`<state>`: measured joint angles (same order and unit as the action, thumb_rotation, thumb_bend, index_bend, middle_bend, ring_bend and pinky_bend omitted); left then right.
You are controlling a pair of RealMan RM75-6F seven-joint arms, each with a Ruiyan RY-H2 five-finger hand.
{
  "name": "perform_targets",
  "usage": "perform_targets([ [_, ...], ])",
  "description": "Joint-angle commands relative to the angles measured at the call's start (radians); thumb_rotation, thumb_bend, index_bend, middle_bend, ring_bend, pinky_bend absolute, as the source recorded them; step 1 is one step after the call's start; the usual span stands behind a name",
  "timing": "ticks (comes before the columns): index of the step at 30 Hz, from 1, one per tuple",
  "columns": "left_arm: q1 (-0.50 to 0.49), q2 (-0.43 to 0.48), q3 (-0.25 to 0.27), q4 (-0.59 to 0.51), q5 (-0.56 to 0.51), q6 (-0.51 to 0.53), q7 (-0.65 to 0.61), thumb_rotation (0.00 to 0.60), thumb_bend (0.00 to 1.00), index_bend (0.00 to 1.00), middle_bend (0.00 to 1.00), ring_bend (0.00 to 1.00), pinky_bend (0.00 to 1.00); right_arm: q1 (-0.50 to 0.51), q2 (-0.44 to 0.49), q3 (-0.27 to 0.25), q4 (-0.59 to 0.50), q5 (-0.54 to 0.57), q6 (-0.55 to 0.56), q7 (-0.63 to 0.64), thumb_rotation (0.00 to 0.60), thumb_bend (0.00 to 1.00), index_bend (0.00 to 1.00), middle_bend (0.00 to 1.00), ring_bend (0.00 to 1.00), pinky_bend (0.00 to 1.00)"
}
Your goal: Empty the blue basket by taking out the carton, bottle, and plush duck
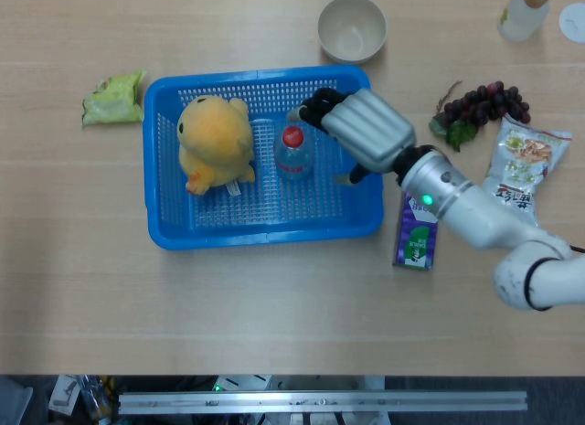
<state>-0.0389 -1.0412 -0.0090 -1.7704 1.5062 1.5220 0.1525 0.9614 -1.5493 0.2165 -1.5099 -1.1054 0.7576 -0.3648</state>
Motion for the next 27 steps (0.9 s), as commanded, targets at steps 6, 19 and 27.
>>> perform_targets([
  [6,0.002,0.001,-0.003,0.010,-0.013,-0.005,-0.010,0.600,0.37,0.19,0.27,0.23,0.28,0.052,-0.082,0.008,0.079,0.077,-0.012,-0.034,0.600,0.00,0.23,0.28,0.19,0.48],
  [19,0.006,0.001,-0.005,0.019,-0.021,-0.008,-0.020,0.600,0.37,0.19,0.27,0.23,0.28,0.079,-0.159,-0.002,0.179,0.109,-0.039,0.009,0.600,0.00,0.23,0.29,0.21,0.52],
  [27,0.010,0.001,-0.005,0.026,-0.026,-0.007,-0.028,0.600,0.37,0.19,0.27,0.23,0.28,0.094,-0.199,-0.011,0.231,0.118,-0.050,0.011,0.600,0.15,0.30,0.35,0.28,0.61],
])
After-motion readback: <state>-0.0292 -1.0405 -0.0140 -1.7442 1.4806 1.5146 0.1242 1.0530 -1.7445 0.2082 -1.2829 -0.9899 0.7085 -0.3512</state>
